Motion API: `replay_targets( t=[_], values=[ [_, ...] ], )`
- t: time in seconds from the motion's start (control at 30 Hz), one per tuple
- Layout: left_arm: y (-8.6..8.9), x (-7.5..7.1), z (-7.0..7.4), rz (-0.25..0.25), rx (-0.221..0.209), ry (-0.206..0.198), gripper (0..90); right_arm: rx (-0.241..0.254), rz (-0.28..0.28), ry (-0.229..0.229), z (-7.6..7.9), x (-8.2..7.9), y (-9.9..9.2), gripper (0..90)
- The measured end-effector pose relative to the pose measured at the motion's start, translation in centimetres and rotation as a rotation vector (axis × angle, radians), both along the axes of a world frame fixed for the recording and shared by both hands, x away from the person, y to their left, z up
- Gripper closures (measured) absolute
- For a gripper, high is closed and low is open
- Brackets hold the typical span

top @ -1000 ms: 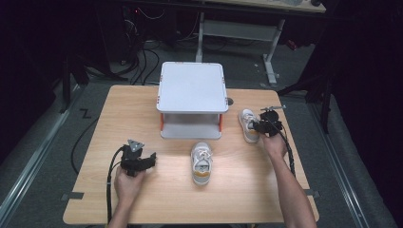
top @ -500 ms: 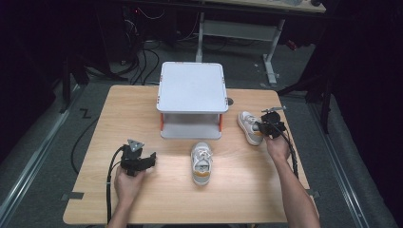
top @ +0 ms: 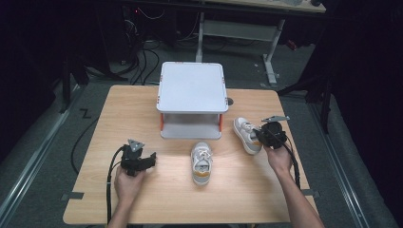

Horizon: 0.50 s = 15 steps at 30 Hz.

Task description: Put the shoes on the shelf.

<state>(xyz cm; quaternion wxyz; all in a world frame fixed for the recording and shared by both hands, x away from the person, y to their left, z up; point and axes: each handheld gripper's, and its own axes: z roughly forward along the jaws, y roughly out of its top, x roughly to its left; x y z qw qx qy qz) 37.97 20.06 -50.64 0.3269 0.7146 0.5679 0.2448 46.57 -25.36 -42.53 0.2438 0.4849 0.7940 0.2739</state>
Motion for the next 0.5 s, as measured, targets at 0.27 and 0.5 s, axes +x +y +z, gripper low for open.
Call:
replay_targets(
  t=[0.27,0.5],
  values=[
    [-0.1,0.0,0.0,0.000,0.003,-0.001,29.4,-0.014,0.066,0.009,0.3,-3.2,1.7,82.7],
    [-0.1,0.0,0.0,0.001,0.005,-0.001,29.3,-0.041,0.107,0.039,-0.6,-5.3,3.8,82.4]
  ],
)
